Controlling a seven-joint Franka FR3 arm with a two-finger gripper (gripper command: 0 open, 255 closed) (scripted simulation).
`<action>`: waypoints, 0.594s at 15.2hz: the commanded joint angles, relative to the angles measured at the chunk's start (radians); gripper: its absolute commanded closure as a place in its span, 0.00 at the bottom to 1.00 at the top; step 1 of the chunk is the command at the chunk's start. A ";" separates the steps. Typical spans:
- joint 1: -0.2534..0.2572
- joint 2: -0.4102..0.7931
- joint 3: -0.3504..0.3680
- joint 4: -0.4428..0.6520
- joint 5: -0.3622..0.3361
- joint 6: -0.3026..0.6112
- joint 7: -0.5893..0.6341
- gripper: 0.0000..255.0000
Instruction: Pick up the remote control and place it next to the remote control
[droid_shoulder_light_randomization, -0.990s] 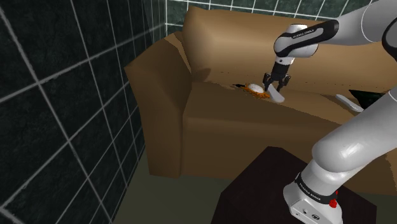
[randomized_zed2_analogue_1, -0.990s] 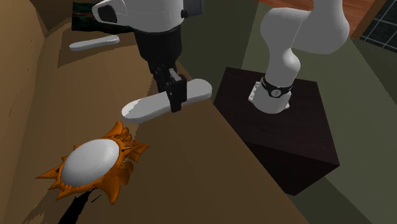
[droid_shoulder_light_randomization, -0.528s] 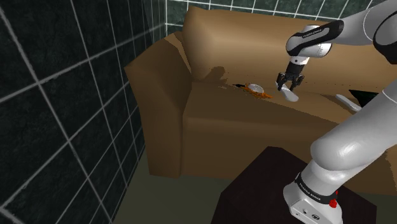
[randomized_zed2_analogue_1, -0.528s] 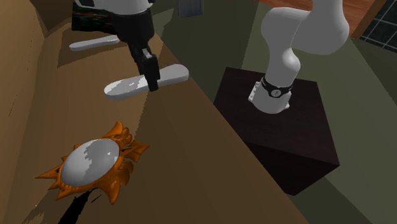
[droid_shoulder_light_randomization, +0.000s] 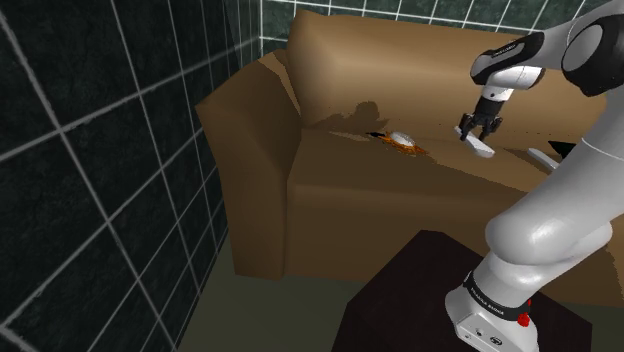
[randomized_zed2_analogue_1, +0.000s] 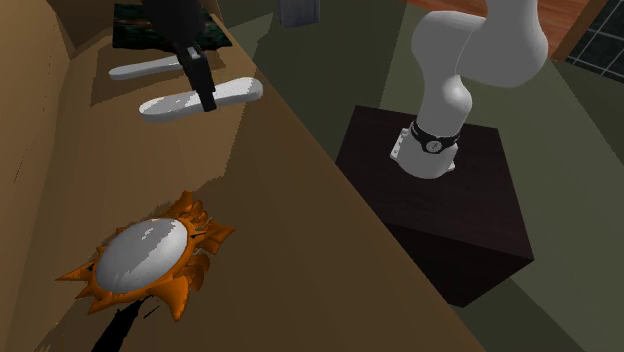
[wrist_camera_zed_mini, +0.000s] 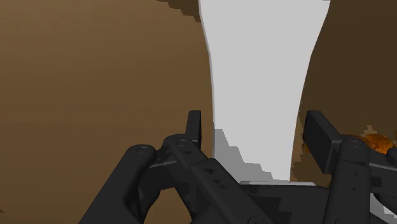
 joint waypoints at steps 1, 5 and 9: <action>-0.024 0.037 -0.026 0.041 0.022 -0.009 -0.061 1.00; -0.082 0.138 -0.069 0.153 0.086 -0.038 -0.183 1.00; -0.159 0.255 -0.094 0.288 0.161 -0.081 -0.299 1.00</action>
